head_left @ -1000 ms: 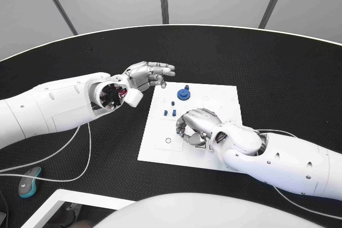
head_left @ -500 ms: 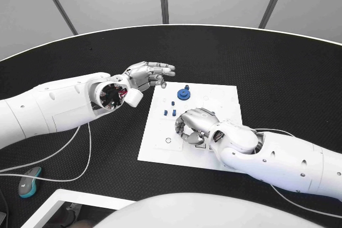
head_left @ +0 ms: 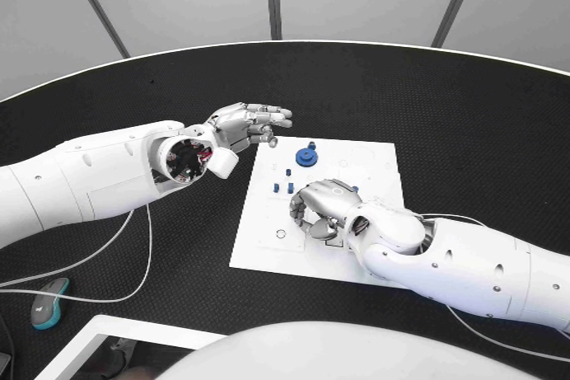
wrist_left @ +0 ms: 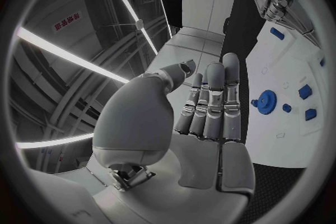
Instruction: Assemble the parts on the task board
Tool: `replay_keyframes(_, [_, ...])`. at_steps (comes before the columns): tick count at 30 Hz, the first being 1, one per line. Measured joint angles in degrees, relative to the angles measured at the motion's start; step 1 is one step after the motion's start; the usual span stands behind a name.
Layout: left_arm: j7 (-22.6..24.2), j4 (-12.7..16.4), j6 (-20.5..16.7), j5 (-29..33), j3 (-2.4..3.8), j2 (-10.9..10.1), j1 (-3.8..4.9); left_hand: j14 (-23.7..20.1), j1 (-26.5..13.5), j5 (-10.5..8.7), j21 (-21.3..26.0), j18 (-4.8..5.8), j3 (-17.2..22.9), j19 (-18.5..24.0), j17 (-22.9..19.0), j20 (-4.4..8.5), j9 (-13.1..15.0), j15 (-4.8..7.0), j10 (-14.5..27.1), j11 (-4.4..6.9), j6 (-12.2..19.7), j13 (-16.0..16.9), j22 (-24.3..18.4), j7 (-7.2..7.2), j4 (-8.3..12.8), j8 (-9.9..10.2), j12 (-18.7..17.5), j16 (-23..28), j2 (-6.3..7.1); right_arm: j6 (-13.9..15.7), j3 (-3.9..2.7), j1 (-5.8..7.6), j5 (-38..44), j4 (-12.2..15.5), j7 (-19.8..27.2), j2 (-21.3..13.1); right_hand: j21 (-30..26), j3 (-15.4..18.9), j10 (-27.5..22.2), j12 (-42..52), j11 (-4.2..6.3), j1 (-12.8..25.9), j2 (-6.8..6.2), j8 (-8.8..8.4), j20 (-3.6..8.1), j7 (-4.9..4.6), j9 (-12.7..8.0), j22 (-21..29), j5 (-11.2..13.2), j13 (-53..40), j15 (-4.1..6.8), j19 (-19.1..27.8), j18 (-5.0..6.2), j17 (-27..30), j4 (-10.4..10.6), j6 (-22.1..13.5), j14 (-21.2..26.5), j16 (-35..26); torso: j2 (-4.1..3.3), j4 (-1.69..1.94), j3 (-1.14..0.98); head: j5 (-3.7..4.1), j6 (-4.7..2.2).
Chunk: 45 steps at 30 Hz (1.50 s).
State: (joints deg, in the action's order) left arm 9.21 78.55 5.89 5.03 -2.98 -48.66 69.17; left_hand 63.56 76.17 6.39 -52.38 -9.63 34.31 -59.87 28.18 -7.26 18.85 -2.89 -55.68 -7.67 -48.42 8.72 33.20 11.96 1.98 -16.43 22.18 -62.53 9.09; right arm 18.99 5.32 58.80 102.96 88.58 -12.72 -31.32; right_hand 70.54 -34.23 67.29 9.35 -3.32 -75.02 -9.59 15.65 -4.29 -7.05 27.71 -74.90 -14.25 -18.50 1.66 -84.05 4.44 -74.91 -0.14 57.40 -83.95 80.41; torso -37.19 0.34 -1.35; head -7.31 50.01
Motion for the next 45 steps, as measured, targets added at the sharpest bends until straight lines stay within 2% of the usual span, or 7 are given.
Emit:
replay_keyframes(5, [-0.1, 0.1, 0.0, 0.0, 0.0, -0.1, 0.0, 0.0, 0.0, 0.0, 0.0, 0.0, 0.0, 0.0, 0.0, 0.0, 0.0, 0.0, 0.0, 0.0, 0.0, 0.0, 0.0, 0.0, 0.0, 0.0, 0.0, 0.0, 0.0, -0.4, 0.0, 0.0, 0.0, -0.8, -0.1, 0.4, 0.0, 0.0, -0.6, -0.2, -0.2, 0.0, 0.0, -0.46, 0.0, 0.0, -0.2, 0.0, 0.0, 0.2, 0.0, 0.0, 0.0, 0.1, 0.0, -0.4, 0.0, -0.2, -0.03, 0.01, 0.02, -0.09, 0.0])
replay_keyframes(18, [-0.3, 0.1, 0.2, 0.0, 0.0, -0.2, 0.0, 0.0, 0.0, 0.0, 0.0, 0.0, 0.0, 0.0, 0.0, 0.0, 0.0, 0.0, 0.0, 0.0, 0.0, 0.0, 0.0, 0.0, 0.0, 0.0, 0.0, 0.0, 0.0, 1.4, -0.01, 0.01, 1.3, -0.7, -1.4, 0.3, -0.2, -0.2, -0.6, 0.0, -0.2, 0.0, -0.02, -0.84, 0.0, -0.64, -0.3, 0.0, 0.4, 0.1, -0.4, 0.0, 0.0, 0.1, -0.2, -0.6, 0.0, -0.2, -0.01, -0.03, -0.04, -0.25, 0.0])
replay_keyframes(21, [-0.3, 0.1, 0.2, 0.0, 0.01, -0.2, 0.0, 0.0, 0.0, 0.0, 0.0, 0.0, 0.0, 0.0, 0.0, 0.0, 0.0, 0.0, 0.0, 0.0, 0.0, 0.0, 0.0, 0.0, 0.0, 0.0, 0.0, 0.0, 0.0, 2.0, -0.01, 0.01, 1.3, -0.6, -1.4, 0.3, -0.2, 0.2, -0.4, 0.4, -0.42, 0.5, -1.03, -1.6, 0.0, -1.12, -0.6, 0.0, 0.5, -0.2, -0.4, 0.0, 0.01, 0.1, -0.1, -1.1, 0.0, -0.2, 0.01, -0.06, -0.05, -0.26, 0.0])
replay_keyframes(25, [-0.3, 0.1, 0.2, 0.0, 0.01, -0.2, 0.0, 0.0, 0.0, 0.0, 0.0, 0.0, 0.0, 0.0, 0.0, 0.0, 0.0, 0.0, 0.0, 0.0, 0.0, 0.0, 0.0, 0.0, 0.0, 0.0, 0.0, 0.0, 0.0, 1.9, -0.01, 0.01, 1.4, -0.6, -1.3, 0.4, -0.2, 0.3, -0.4, 0.4, -0.42, 0.6, -1.23, -1.85, 0.0, -0.93, -0.9, 0.0, 0.7, -0.2, -0.4, 0.0, 0.0, 0.1, 0.0, -1.5, 0.0, -0.2, 0.03, -0.05, -0.05, -0.25, 0.0])
replay_keyframes(29, [-0.3, 0.1, 0.2, 0.0, 0.01, -0.2, 0.0, 0.0, 0.0, 0.0, 0.0, 0.0, 0.0, 0.0, 0.0, 0.0, 0.0, 0.0, 0.0, 0.0, 0.0, 0.0, 0.0, 0.0, 0.0, 0.0, 0.0, 0.0, 0.0, 0.9, -0.01, 0.01, 1.4, -0.8, -1.4, 0.6, -0.7, 0.8, -1.0, 0.4, -0.98, 1.1, -2.23, -2.67, -0.12, -1.02, -1.2, 0.0, 1.6, -0.4, -0.79, 0.1, 0.0, 0.2, 0.1, -2.3, 0.0, -0.2, 0.03, -0.01, -0.05, -0.14, 0.0])
replay_keyframes(39, [-0.3, 0.1, 0.2, 0.0, 0.01, -0.2, 0.01, 0.0, 0.0, 0.0, 0.0, 0.0, 0.0, 0.0, -0.1, 0.0, 0.0, 0.0, 0.4, 0.0, 0.0, 0.0, 0.0, 0.0, 0.0, 0.0, 0.0, 0.0, 0.0, -0.6, -0.01, 0.01, 1.4, -1.5, -2.8, 1.4, -0.7, 1.3, -1.5, 1.1, -1.12, 1.8, -2.89, -3.51, -0.42, -1.23, -1.5, 0.0, 3.0, -0.8, -0.79, 0.0, 0.01, 0.3, 0.7, -2.9, 0.0, -0.2, -0.03, 0.04, 0.07, -0.25, 0.0])
replay_keyframes(45, [-0.3, 0.2, 0.2, 0.0, 0.01, -0.2, 0.01, 0.0, 0.0, 0.0, 0.0, 0.0, 0.0, 0.0, -0.1, 0.0, 0.0, 0.0, 0.4, 0.0, 0.0, 0.0, 0.0, 0.0, 0.0, 0.0, 0.0, 0.0, 0.0, 0.4, -0.01, 0.02, 2.5, -1.8, -4.1, 1.6, -0.7, 1.5, -1.5, 1.7, -1.13, 2.0, -3.12, -3.54, -0.42, -1.23, -1.6, 0.0, 3.3, -1.1, -0.79, 0.0, 0.01, 0.3, 0.9, -2.9, 0.0, -0.2, -0.03, 0.03, 0.07, -0.32, 0.0])
